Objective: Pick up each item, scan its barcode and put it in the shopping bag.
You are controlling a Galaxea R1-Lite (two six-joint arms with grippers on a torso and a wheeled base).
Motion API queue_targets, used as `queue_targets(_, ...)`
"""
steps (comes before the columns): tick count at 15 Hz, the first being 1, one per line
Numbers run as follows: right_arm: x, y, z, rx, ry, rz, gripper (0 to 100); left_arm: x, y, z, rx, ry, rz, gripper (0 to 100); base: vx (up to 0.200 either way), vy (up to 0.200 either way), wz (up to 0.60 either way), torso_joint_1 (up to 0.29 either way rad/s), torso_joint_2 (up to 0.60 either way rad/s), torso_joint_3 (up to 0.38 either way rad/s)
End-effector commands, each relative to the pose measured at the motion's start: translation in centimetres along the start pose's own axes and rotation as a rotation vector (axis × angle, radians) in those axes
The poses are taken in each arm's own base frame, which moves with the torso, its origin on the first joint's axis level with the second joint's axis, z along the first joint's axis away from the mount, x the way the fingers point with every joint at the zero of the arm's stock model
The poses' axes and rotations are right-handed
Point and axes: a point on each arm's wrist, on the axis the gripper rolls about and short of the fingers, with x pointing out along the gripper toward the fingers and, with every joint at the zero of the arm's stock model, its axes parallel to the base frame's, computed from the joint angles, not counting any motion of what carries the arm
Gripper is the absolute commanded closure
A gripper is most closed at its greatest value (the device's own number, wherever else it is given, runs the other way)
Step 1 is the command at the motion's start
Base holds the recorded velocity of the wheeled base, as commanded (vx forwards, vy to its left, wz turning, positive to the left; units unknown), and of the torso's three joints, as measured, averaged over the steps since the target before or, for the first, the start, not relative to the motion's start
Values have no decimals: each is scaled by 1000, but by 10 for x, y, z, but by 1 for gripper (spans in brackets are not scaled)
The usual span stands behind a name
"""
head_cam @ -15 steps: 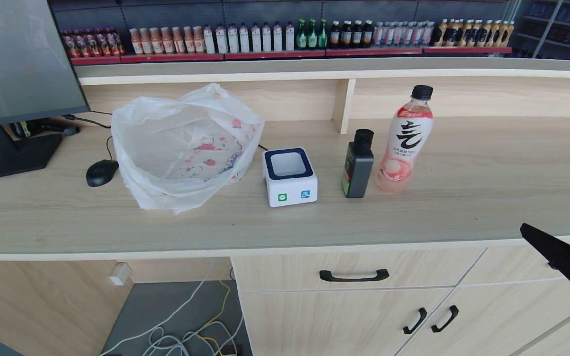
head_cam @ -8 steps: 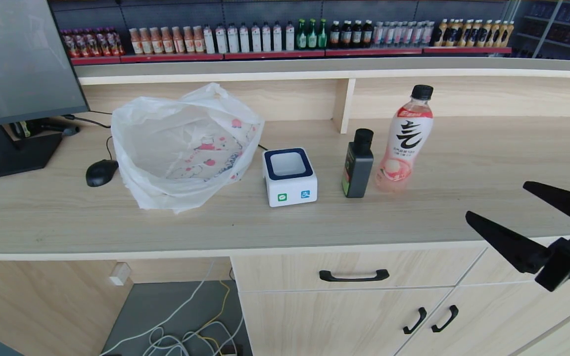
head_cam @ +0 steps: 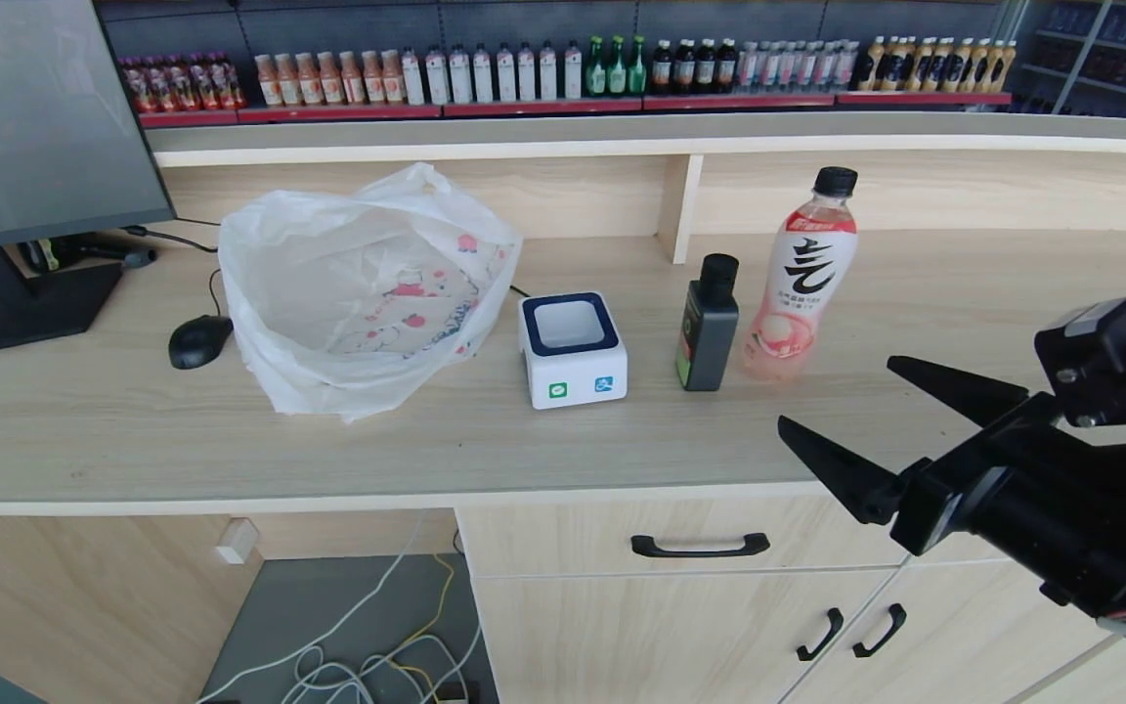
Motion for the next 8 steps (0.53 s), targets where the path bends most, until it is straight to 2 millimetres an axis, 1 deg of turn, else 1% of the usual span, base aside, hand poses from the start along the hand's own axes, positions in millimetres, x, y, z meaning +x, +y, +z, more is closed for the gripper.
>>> queue_targets(1,4,6,-4,-9,19,24,0,0,0,0,0,0,0,0,0,0,0,0,0,0)
queue_targets(4,10,14,-3,-4,13,30,0,0,0,0,0,0,2,0,0,0,0,0,0,0)
queue_targets(6,22,21,0,20,1,-30,0,0,0,0,0,0,0,0,0,0,0,0,0,0)
queue_targets(8,32,27,-2,30,-13,-77,0,0,0,0,0,0,0,0,0,0,0,0,0,0)
